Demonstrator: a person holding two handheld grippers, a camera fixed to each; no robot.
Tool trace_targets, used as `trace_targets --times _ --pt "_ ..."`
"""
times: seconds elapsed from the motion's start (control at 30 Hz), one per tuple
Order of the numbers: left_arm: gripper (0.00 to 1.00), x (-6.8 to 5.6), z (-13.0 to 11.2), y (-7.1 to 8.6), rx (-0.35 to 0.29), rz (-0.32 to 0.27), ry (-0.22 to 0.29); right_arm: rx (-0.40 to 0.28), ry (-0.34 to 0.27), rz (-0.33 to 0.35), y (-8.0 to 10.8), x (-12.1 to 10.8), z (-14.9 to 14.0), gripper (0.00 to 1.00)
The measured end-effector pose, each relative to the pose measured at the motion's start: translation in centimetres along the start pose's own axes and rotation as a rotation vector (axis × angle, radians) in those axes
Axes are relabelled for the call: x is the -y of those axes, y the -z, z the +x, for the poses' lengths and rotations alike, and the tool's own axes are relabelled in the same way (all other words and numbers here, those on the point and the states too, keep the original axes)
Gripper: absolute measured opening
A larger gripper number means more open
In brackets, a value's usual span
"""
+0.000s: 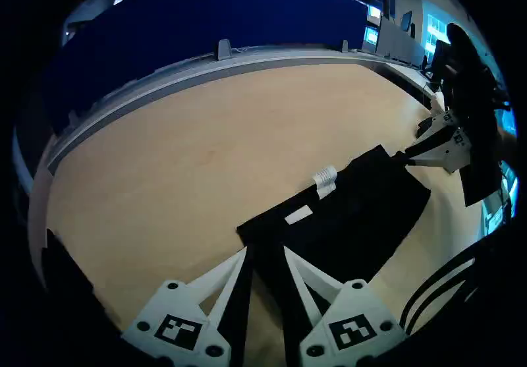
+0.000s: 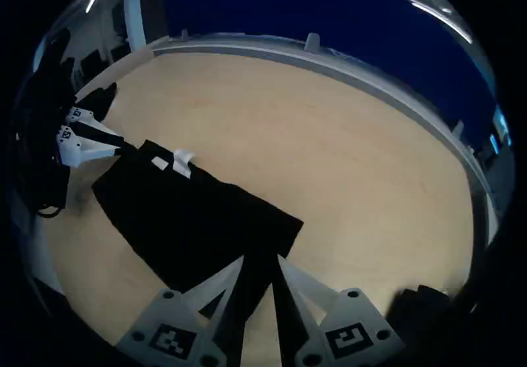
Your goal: Fold towel
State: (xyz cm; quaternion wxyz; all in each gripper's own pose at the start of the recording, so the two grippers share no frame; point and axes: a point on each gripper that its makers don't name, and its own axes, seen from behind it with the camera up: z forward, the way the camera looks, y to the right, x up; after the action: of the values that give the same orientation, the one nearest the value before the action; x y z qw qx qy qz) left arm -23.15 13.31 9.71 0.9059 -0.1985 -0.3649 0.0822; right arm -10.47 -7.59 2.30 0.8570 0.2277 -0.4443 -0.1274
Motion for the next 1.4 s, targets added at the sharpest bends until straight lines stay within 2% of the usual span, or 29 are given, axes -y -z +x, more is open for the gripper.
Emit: trace_targets --times 0.2,0.37,0.4,0.47,0.53,0.6,0.67,0.7,0.77,1.07,1.4 --pt "0.27 0.7 0.3 -0.4 -0.002 0.022 -0.013 -0.007 0.019 -0.034 -0.6 -0.7 0.5 0.27" --pt "0.33 1.8 0.6 -0.4 -0.009 0.056 -0.005 -0.027 0.012 -0.061 -0.6 -1.5 1.2 0.4" --pt "0.36 2.0 0.6 -0.4 -0.011 0.06 -0.002 -0.031 0.009 -0.065 -0.6 -1.6 1.3 0.42" --pt "0.43 2.4 0.8 -0.2 -0.016 0.067 0.005 -0.04 0.003 -0.072 -0.4 -1.9 1.7 0.63" --pt "0.53 2.5 0.8 0.0 -0.016 0.069 0.015 -0.05 -0.001 -0.076 -0.1 -2.0 1.8 0.7" --pt "0.64 2.7 0.8 0.2 -0.017 0.068 0.025 -0.058 -0.005 -0.078 0.1 -2.1 2.0 0.85" --pt "0.77 2.7 0.8 0.3 -0.02 0.066 0.036 -0.065 -0.01 -0.079 0.4 -2.1 2.0 0.89" --pt "0.85 2.8 0.9 0.3 -0.021 0.068 0.039 -0.068 -0.014 -0.078 0.5 -2.1 2.1 0.89" --pt "0.94 3.0 0.9 0.5 -0.025 0.074 0.044 -0.073 -0.022 -0.076 0.8 -2.1 2.1 0.89" --pt "0.94 3.1 1.0 1.4 -0.03 0.09 0.042 -0.086 -0.033 -0.069 2.3 -1.5 1.8 0.89" --pt "0.94 2.9 -0.7 4.2 -0.028 0.135 0.086 -0.088 -0.03 -0.07 4.4 0.0 0.2 0.89"
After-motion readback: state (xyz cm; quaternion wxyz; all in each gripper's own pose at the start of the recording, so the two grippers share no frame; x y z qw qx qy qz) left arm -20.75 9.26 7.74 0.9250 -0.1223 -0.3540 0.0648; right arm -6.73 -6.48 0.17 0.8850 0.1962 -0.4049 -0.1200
